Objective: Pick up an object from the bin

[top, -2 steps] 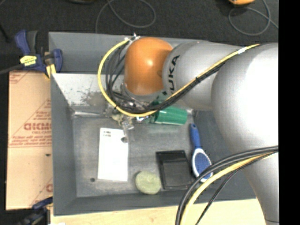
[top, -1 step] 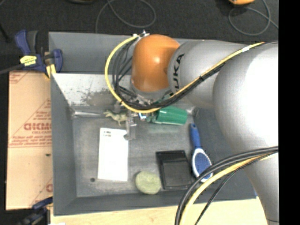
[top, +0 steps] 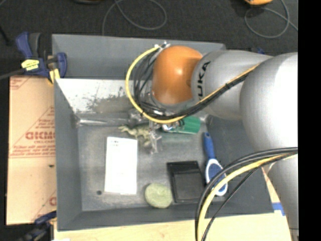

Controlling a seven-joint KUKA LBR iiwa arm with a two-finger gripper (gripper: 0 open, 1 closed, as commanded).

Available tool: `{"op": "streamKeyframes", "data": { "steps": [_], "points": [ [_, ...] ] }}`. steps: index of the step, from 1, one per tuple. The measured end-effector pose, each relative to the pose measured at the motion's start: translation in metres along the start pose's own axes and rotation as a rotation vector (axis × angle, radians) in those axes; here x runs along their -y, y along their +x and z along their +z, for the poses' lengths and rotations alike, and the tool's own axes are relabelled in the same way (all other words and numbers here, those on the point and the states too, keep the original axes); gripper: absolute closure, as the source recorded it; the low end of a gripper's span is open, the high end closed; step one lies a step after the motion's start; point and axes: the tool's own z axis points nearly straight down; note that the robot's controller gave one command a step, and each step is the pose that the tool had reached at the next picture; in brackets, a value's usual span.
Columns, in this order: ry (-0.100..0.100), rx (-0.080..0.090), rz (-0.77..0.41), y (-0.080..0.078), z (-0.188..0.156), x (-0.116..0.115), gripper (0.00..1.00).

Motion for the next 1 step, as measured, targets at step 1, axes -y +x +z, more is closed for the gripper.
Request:
{"op": "streamKeyframes", "data": {
  "steps": [1],
  "points": [
    [-0.001,0.0,0.271,-0.0064,0.0002,-0.0095,1.0]
  ]
}}
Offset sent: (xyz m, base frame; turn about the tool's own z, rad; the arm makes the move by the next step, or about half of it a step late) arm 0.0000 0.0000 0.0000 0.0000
